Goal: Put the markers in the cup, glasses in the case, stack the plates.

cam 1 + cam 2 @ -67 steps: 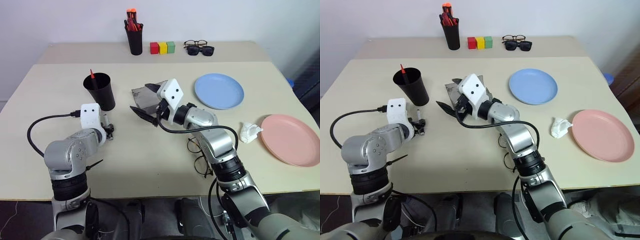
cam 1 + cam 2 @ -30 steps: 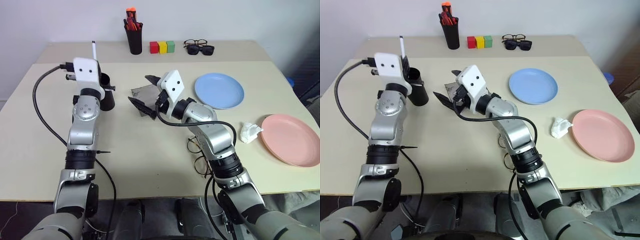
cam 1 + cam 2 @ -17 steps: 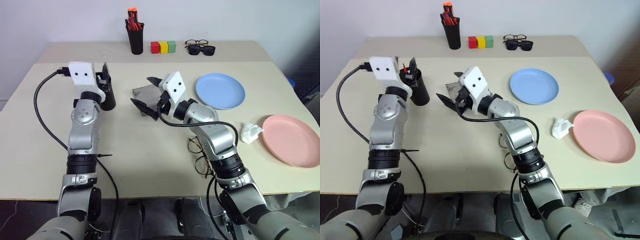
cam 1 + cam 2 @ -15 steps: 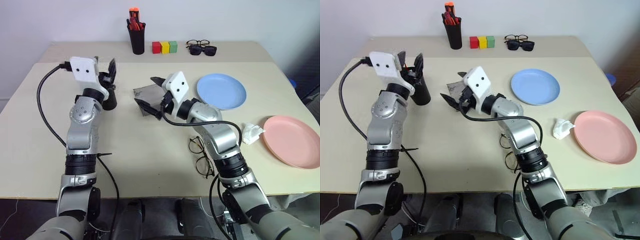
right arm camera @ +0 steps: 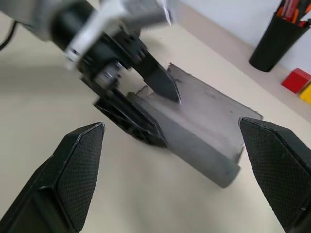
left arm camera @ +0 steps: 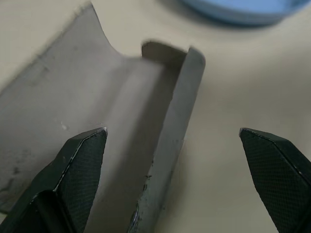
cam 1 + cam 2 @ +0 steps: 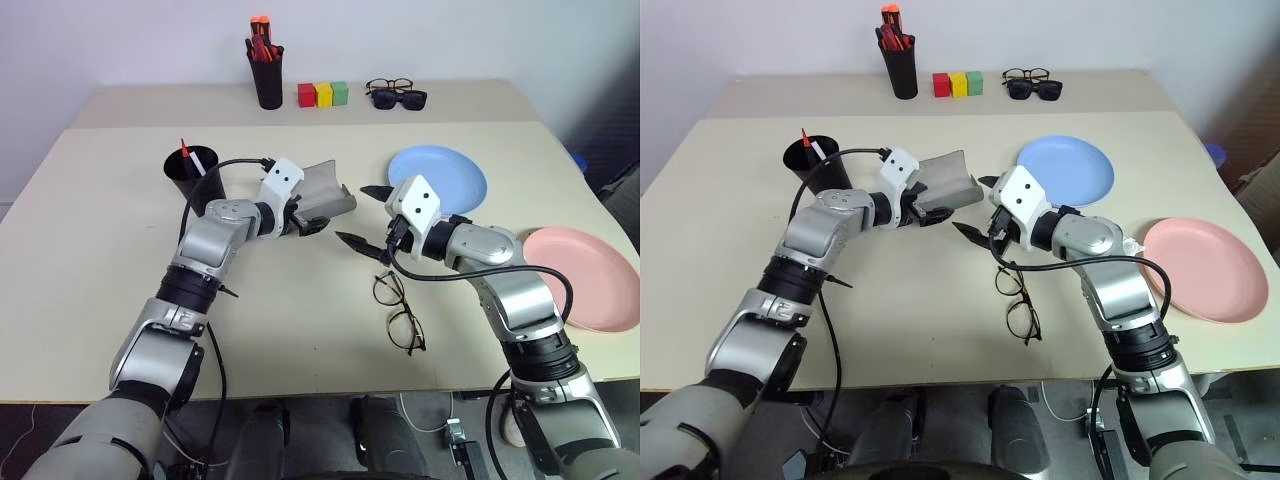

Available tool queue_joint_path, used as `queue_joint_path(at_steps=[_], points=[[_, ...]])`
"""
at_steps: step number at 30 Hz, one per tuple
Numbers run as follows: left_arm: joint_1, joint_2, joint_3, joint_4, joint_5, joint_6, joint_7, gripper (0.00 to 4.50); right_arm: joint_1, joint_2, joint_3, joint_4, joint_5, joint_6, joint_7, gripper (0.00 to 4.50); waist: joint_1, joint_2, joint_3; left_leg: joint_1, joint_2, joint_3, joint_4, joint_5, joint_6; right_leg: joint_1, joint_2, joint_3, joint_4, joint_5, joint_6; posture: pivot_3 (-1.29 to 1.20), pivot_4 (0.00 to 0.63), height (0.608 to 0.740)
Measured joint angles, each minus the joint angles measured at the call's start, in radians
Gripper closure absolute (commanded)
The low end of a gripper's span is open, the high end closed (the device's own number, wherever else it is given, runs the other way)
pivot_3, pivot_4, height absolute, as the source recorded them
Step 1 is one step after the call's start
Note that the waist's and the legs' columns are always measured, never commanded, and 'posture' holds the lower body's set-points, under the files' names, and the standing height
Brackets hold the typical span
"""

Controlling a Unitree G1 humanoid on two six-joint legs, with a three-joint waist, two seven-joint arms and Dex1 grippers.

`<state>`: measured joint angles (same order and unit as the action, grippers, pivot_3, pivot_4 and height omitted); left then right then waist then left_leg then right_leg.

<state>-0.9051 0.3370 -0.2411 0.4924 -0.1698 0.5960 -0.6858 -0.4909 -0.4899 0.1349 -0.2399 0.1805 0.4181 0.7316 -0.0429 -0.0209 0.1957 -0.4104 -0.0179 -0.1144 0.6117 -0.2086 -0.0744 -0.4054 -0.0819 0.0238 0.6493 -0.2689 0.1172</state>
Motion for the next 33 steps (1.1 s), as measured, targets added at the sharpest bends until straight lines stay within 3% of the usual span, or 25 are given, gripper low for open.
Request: queue_joint_path(at_steps=[3,8,13,16,20,23,27,33], points=[[-0.027,-0.017,-0.001,0.097,0.020,-0.032,-0.035,1.86,0.028,0.000,0.000,-0.043,-0.001,0.025,-0.020,0.00,0.002,0.000,0.000,0.000,0.000,0.000,0.000,0.000,0.000,0.000,0.000,0.000,0.000,0.000,0.000,0.00,0.150,0.740],[-0.040,-0.023,0.000,0.147,0.043,-0.064,-0.070,4.48,0.052,-0.005,-0.001,-0.070,-0.003,0.042,-0.042,0.00,0.000,0.000,0.000,0.000,0.000,0.000,0.000,0.000,0.000,0.000,0.000,0.000,0.000,0.000,0.000,0.00,0.150,0.740],[0.006,0.020,-0.010,0.086,0.060,-0.202,-0.197,4.48,0.056,-0.017,-0.005,-0.077,0.001,0.072,-0.052,0.00,-0.002,0.000,0.000,0.000,0.000,0.000,0.000,0.000,0.000,0.000,0.000,0.000,0.000,0.000,0.000,0.00,0.150,0.740],[0.118,0.139,-0.057,-0.092,0.061,-0.369,-0.395,4.48,0.077,-0.073,-0.058,-0.111,0.046,0.208,-0.047,0.00,0.001,0.000,0.000,-0.001,0.000,0.000,-0.001,0.000,0.000,-0.001,0.000,0.001,-0.001,0.000,0.000,0.00,0.150,0.740],[0.190,0.249,-0.089,-0.213,0.070,-0.379,-0.532,4.48,0.141,-0.155,-0.119,-0.170,0.125,0.381,-0.020,0.00,0.010,0.001,0.001,-0.001,0.000,0.000,0.000,-0.001,0.001,0.001,-0.001,0.000,-0.001,0.000,-0.001,0.00,0.150,0.740],[0.223,0.266,-0.087,-0.298,0.018,-0.311,-0.602,3.61,0.201,-0.194,-0.175,-0.211,0.200,0.505,-0.006,0.00,0.023,0.001,0.001,-0.001,0.000,0.001,0.001,-0.002,0.004,0.001,-0.001,0.001,-0.002,0.000,0.000,0.00,0.150,0.740],[0.239,0.264,-0.082,-0.339,0.005,-0.312,-0.591,1.63,0.235,-0.208,-0.259,-0.241,0.277,0.630,-0.011,0.00,0.027,0.001,0.001,-0.001,0.000,0.001,0.002,-0.002,0.004,0.001,-0.001,0.000,-0.001,0.000,0.000,0.00,0.150,0.740],[0.317,0.274,-0.004,-0.405,-0.013,-0.286,-0.508,1.63,0.343,-0.233,-0.300,-0.301,0.347,0.714,-0.028,0.00,0.022,0.001,0.000,-0.001,0.000,0.001,0.002,-0.003,0.005,0.001,-0.001,0.001,-0.001,0.000,0.000,0.00,0.150,0.740]])
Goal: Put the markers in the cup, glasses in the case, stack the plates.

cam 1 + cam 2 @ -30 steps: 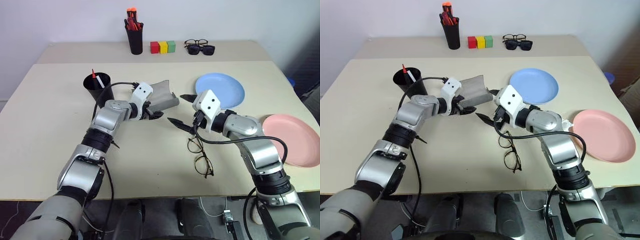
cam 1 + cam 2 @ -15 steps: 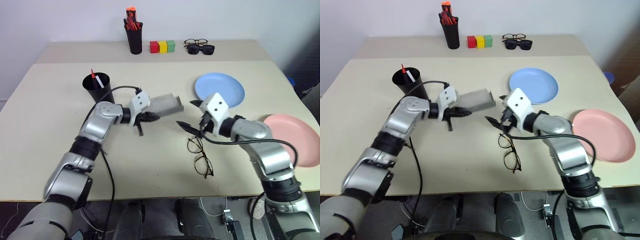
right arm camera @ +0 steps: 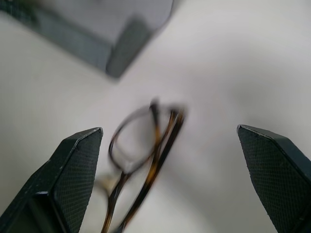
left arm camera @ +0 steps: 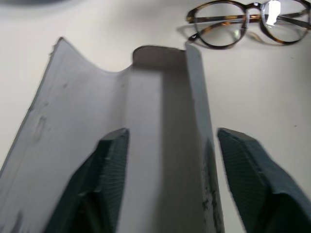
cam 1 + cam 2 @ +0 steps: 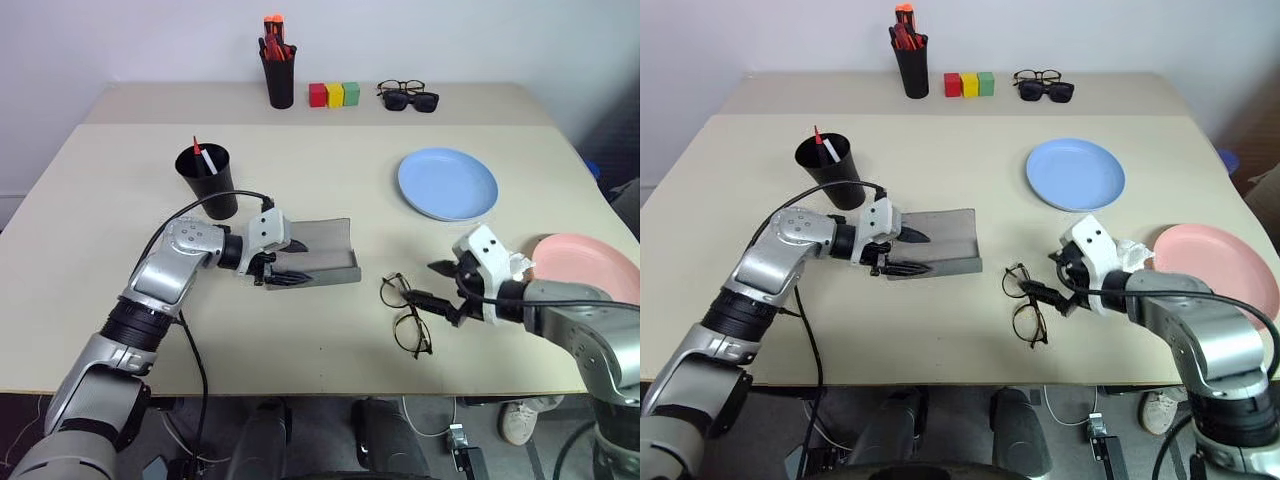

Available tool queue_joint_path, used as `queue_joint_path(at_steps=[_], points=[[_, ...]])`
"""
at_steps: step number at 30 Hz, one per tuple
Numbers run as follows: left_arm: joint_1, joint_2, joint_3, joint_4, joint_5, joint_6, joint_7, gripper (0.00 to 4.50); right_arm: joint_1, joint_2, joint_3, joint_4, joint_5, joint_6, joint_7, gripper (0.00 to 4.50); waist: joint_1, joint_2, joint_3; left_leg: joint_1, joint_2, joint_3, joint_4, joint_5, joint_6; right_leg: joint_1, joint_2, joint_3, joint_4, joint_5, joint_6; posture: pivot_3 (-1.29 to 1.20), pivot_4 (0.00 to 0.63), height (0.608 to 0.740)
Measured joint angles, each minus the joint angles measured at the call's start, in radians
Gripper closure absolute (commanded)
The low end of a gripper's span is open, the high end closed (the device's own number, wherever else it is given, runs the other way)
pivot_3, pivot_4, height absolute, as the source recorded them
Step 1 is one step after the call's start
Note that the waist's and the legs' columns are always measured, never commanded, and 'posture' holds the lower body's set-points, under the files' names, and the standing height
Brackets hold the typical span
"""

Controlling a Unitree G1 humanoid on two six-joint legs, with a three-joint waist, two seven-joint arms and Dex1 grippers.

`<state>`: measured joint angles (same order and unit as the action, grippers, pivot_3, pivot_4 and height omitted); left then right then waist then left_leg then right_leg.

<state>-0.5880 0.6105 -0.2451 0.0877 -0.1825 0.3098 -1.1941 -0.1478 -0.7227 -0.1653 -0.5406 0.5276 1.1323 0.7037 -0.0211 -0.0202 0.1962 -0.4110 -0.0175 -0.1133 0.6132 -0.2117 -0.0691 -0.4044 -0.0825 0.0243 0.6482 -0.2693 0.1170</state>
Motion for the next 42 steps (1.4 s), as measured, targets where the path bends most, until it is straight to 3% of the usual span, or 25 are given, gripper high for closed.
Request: queue_joint_path(at_steps=[8,9,11,18,25,30,36,42], points=[[0.233,0.064,0.111,-0.245,-0.072,0.077,0.063,1.63,0.053,0.038,0.001,-0.012,0.033,0.045,-0.077,0.00,0.004,0.000,0.000,0.000,0.000,0.000,0.000,0.000,0.000,0.000,0.000,0.000,0.000,0.000,0.000,0.00,0.150,0.740],[0.261,0.067,0.123,-0.276,-0.080,0.087,0.079,1.58,0.053,0.043,0.001,-0.012,0.037,0.050,-0.085,0.24,0.004,0.000,0.000,0.000,0.000,0.000,0.000,0.000,0.000,0.000,0.000,0.000,0.000,0.000,0.000,0.00,0.150,0.740],[0.299,0.068,0.141,-0.319,-0.090,0.107,0.105,1.57,0.055,0.045,0.003,-0.010,0.039,0.055,-0.098,0.76,0.006,0.000,0.000,0.000,0.000,0.000,0.000,0.000,0.000,0.000,0.000,0.000,0.000,0.000,0.000,0.00,0.150,0.740],[0.394,0.072,0.225,-0.401,-0.133,0.170,0.194,1.57,0.044,0.043,0.005,-0.011,0.069,0.069,-0.110,4.34,0.004,0.000,0.000,0.001,0.000,0.000,0.000,0.000,0.000,0.001,0.000,0.000,0.000,0.000,0.000,0.00,0.150,0.740],[0.438,0.079,0.282,-0.403,-0.144,0.178,0.245,1.57,-0.049,-0.060,0.050,-0.025,0.075,0.061,-0.085,4.43,0.003,0.000,0.000,0.001,0.001,0.001,0.000,0.000,0.000,0.001,0.000,0.000,-0.002,0.000,-0.001,0.00,0.150,0.740],[0.475,0.088,0.368,-0.393,-0.156,0.178,0.295,1.57,-0.322,-0.082,0.193,-0.039,0.051,-0.083,0.015,4.43,-0.007,0.001,0.000,0.002,0.003,0.002,-0.001,0.000,0.000,0.000,0.002,0.000,-0.001,-0.001,-0.002,0.00,0.150,0.740],[0.535,0.105,0.410,-0.408,-0.162,0.183,0.316,1.57,-0.640,0.090,0.521,0.252,-0.169,-0.381,0.124,4.43,-0.019,0.001,0.000,0.001,0.003,0.001,0.000,0.000,0.000,0.000,0.001,0.000,-0.001,-0.001,-0.002,0.00,0.150,0.740],[0.579,0.107,0.422,-0.461,-0.168,0.186,0.353,1.57,-0.740,0.198,0.705,0.602,-0.394,-0.654,0.203,4.43,-0.017,0.001,0.000,0.001,0.002,0.001,-0.001,0.000,0.000,0.000,0.001,0.000,-0.001,-0.001,-0.002,0.00,0.150,0.740]])
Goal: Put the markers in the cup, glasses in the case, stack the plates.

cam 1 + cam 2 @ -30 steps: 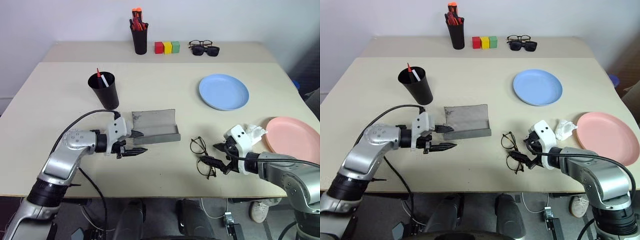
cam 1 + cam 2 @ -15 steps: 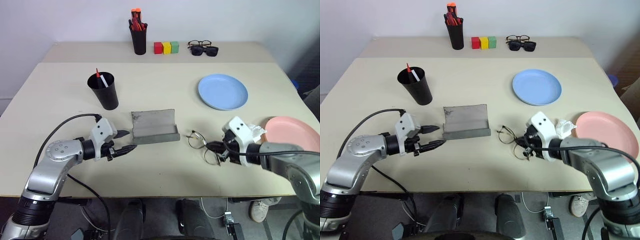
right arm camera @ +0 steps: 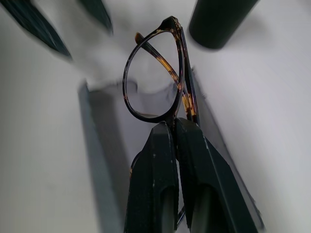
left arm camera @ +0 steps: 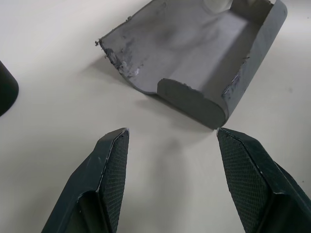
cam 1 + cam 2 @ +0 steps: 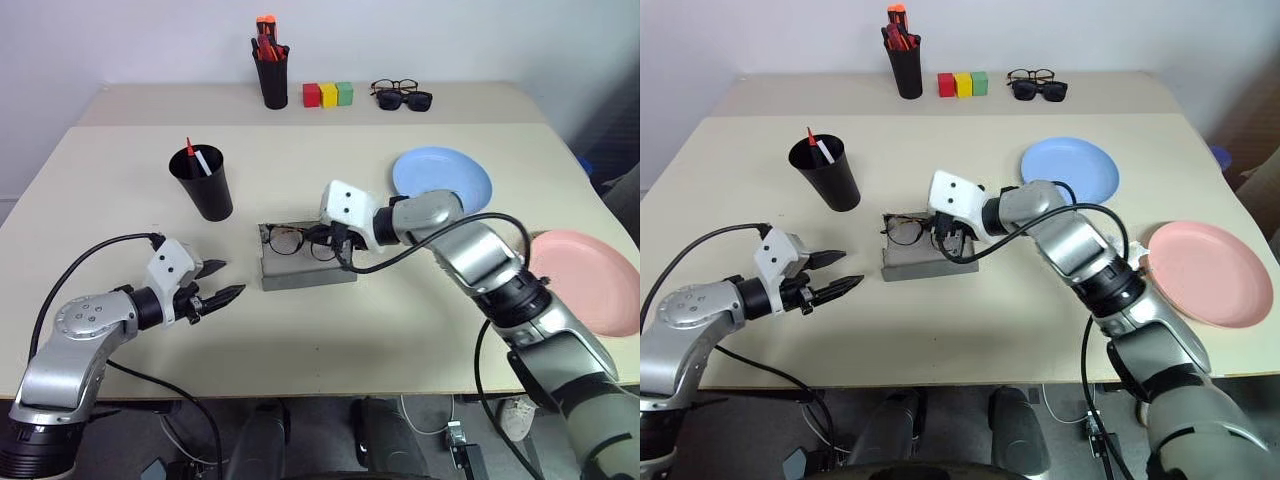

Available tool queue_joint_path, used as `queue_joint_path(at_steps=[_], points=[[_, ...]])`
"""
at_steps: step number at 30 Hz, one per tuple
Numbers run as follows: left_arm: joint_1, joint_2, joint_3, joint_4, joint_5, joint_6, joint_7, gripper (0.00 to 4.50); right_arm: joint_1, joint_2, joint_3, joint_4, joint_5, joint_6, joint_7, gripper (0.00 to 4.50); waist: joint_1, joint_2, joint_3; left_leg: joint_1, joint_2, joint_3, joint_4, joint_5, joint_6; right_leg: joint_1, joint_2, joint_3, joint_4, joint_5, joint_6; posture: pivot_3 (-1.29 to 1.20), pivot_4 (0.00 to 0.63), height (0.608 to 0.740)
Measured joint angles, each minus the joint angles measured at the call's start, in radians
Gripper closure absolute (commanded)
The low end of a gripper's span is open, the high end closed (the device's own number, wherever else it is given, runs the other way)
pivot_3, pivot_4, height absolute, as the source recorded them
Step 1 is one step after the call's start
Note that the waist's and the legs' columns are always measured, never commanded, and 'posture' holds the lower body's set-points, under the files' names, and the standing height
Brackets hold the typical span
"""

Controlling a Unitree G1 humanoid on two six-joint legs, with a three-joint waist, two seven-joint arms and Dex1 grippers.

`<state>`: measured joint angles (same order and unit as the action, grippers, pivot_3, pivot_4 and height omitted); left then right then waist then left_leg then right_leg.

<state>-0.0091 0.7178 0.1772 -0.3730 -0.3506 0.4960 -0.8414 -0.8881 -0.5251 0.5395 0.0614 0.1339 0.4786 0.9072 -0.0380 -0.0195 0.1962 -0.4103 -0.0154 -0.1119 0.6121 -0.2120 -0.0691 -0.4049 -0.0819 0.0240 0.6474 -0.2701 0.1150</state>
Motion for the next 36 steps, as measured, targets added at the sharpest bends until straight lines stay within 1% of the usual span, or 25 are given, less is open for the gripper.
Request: queue_joint_path(at_steps=[2,4,7,8,11,12,15,18,21,22,24,28,30,32,33,36], points=[[0.026,-0.002,0.005,-0.024,-0.009,0.004,0.015,1.57,0.001,-0.001,0.016,0.065,-0.047,-0.061,0.030,4.43,-0.001,0.000,0.000,0.000,0.000,0.000,0.000,0.000,0.000,0.000,0.000,0.000,0.000,0.000,0.000,0.00,0.150,0.740],[0.044,-0.002,0.008,-0.045,-0.015,0.014,0.027,1.57,0.004,-0.003,0.019,0.087,-0.074,-0.093,0.060,4.43,-0.003,0.000,0.000,0.000,0.000,0.000,0.000,0.000,0.000,-0.001,0.000,0.000,0.001,0.000,0.000,0.00,0.150,0.740],[0.046,-0.005,0.009,-0.057,-0.026,0.023,0.048,1.57,0.024,0.001,0.007,0.075,-0.068,-0.080,0.110,3.58,-0.004,0.000,0.000,0.000,0.000,0.000,0.000,0.000,0.000,0.000,0.000,0.000,0.001,0.000,0.000,0.00,0.150,0.740],[0.044,-0.008,0.009,-0.059,-0.031,0.024,0.054,1.57,0.029,0.007,0.004,0.075,-0.064,-0.069,0.118,3.15,-0.004,0.000,0.000,0.000,0.000,0.000,0.000,0.000,0.000,0.000,0.000,0.000,0.001,0.000,0.000,0.00,0.150,0.740],[0.021,-0.010,0.009,-0.059,-0.037,0.025,0.059,1.57,0.035,0.041,-0.030,0.073,-0.059,-0.035,0.108,1.62,-0.006,0.000,0.000,0.001,0.000,0.000,0.001,0.000,0.000,-0.001,0.001,0.000,0.002,0.000,0.000,0.00,0.150,0.740],[0.009,-0.011,0.009,-0.058,-0.046,0.027,0.058,1.57,0.035,0.050,-0.045,0.069,-0.058,-0.025,0.099,1.20,-0.006,0.000,0.000,0.001,0.000,0.000,0.001,0.000,0.000,-0.001,0.001,0.000,0.002,0.000,0.000,0.00,0.150,0.740],[-0.078,-0.025,0.010,-0.033,-0.111,0.083,0.058,2.43,0.038,0.054,-0.101,0.021,-0.048,0.010,0.074,1.14,0.000,0.000,0.000,0.001,0.000,0.000,0.001,0.000,0.000,0.000,0.000,0.000,0.002,0.000,0.000,0.00,0.150,0.740],[-0.188,-0.054,0.001,0.005,-0.155,0.148,0.077,3.83,0.058,0.041,-0.149,-0.064,-0.031,0.037,0.067,1.14,0.005,0.000,0.000,0.000,-0.001,-0.001,0.001,0.000,0.000,0.000,0.000,0.000,0.002,0.000,0.000,0.00,0.150,0.740],[-0.416,-0.125,-0.112,0.134,-0.091,0.166,0.140,3.83,0.164,-0.016,-0.212,-0.195,-0.007,0.073,0.059,1.14,0.029,0.000,0.000,0.000,-0.002,-0.002,0.002,0.000,0.000,0.002,0.000,-0.001,0.001,0.000,0.001,0.00,0.150,0.740],[-0.465,-0.148,-0.135,0.172,-0.066,0.164,0.163,3.83,0.187,-0.021,-0.216,-0.220,-0.001,0.084,0.059,1.14,0.027,0.000,0.000,0.000,-0.002,-0.002,0.003,0.000,0.000,0.002,-0.001,-0.001,0.001,0.000,0.001,0.00,0.150,0.740],[-0.599,-0.219,-0.205,0.314,-0.002,0.162,0.212,3.83,0.262,-0.049,-0.242,-0.306,0.017,0.113,0.051,1.14,0.026,-0.001,0.000,0.000,-0.003,-0.002,0.003,0.000,0.000,0.002,-0.001,-0.001,0.001,0.001,0.002,0.00,0.150,0.740],[-0.811,-0.303,-0.312,0.602,0.077,0.176,0.207,3.83,0.369,-0.090,-0.293,-0.428,0.041,0.170,0.021,1.14,0.014,-0.001,0.000,0.000,-0.003,-0.002,0.002,0.000,0.000,0.001,0.000,0.000,0.002,0.000,0.002,0.00,0.150,0.740],[-0.894,-0.343,-0.321,0.742,0.088,0.188,0.192,3.83,0.404,-0.100,-0.311,-0.468,0.048,0.200,-0.001,1.14,0.009,0.000,0.000,0.000,-0.003,-0.002,0.002,0.000,0.000,0.001,0.000,-0.001,0.002,0.000,0.002,0.00,0.150,0.740],[-0.952,-0.358,-0.329,0.853,0.103,0.195,0.171,3.83,0.426,-0.105,-0.331,-0.500,0.059,0.230,-0.022,1.14,0.002,0.000,0.000,0.000,-0.003,-0.002,0.002,0.000,0.000,0.001,0.000,-0.001,0.002,0.000,0.002,0.00,0.150,0.740],[-0.989,-0.362,-0.349,0.927,0.115,0.199,0.141,3.83,0.456,-0.109,-0.361,-0.533,0.070,0.255,-0.041,1.14,0.002,-0.001,0.000,0.000,-0.003,-0.002,0.002,0.000,0.000,0.001,0.000,-0.001,0.002,0.000,0.002,0.00,0.150,0.740],[-1.015,-0.352,-0.401,1.002,0.142,0.201,0.017,3.83,0.515,-0.124,-0.426,-0.572,0.087,0.315,-0.088,1.14,-0.004,-0.001,0.000,0.000,-0.003,-0.001,0.002,0.000,0.000,0.001,0.000,0.000,0.002,0.000,0.003,0.00,0.150,0.740]])
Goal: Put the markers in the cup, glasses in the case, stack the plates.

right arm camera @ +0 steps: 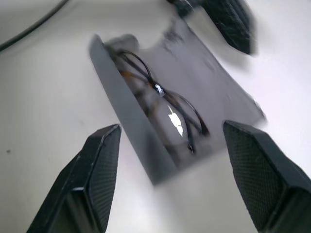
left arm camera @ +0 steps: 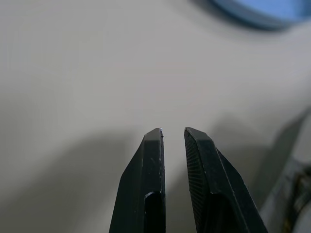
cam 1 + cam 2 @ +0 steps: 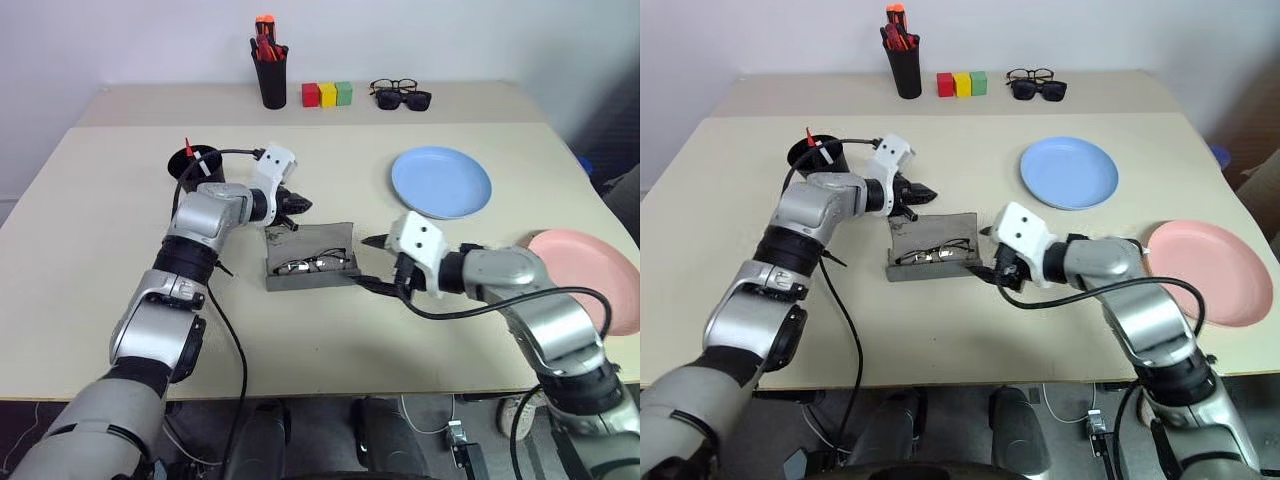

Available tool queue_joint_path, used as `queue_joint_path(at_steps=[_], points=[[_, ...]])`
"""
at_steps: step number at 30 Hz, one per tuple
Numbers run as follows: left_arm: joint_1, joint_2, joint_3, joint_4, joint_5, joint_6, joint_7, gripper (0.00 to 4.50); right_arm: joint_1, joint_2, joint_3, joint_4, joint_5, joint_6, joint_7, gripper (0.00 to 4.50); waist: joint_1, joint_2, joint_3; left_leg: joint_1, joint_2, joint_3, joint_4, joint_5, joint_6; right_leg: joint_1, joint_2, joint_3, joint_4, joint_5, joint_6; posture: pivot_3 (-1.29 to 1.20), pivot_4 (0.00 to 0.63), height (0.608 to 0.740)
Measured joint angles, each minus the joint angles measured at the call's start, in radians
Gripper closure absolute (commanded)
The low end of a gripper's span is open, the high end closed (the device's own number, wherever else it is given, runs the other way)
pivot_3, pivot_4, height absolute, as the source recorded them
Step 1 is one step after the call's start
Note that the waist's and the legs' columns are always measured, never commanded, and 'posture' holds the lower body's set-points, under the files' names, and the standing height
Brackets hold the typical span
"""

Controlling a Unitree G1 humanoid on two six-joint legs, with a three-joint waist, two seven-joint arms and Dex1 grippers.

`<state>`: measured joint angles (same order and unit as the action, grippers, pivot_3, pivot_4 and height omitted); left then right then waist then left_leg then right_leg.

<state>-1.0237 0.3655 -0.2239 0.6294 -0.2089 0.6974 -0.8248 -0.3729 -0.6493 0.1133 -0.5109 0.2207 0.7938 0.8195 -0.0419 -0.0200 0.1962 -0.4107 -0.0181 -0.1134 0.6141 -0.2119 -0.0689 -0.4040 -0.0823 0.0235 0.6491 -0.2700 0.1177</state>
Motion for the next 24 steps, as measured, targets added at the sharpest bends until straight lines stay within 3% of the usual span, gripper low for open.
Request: queue_joint_path(at_steps=[9,24], points=[[0.073,0.075,-0.045,-0.140,0.029,-0.025,-0.181,3.83,0.028,-0.015,-0.042,0.000,-0.001,0.025,-0.065,1.14,-0.002,0.000,0.000,0.000,0.000,0.000,0.000,0.000,0.000,0.000,0.000,0.001,0.000,0.000,0.000,0.00,0.150,0.740],[0.445,0.294,-0.015,-0.780,-0.054,0.129,-0.210,3.83,-0.084,-0.003,-0.042,0.284,-0.067,-0.038,-0.179,1.14,-0.002,0.001,0.000,0.001,0.001,0.001,0.000,0.000,0.000,0.000,0.000,0.001,0.001,0.000,-0.001,0.00,0.150,0.740]])
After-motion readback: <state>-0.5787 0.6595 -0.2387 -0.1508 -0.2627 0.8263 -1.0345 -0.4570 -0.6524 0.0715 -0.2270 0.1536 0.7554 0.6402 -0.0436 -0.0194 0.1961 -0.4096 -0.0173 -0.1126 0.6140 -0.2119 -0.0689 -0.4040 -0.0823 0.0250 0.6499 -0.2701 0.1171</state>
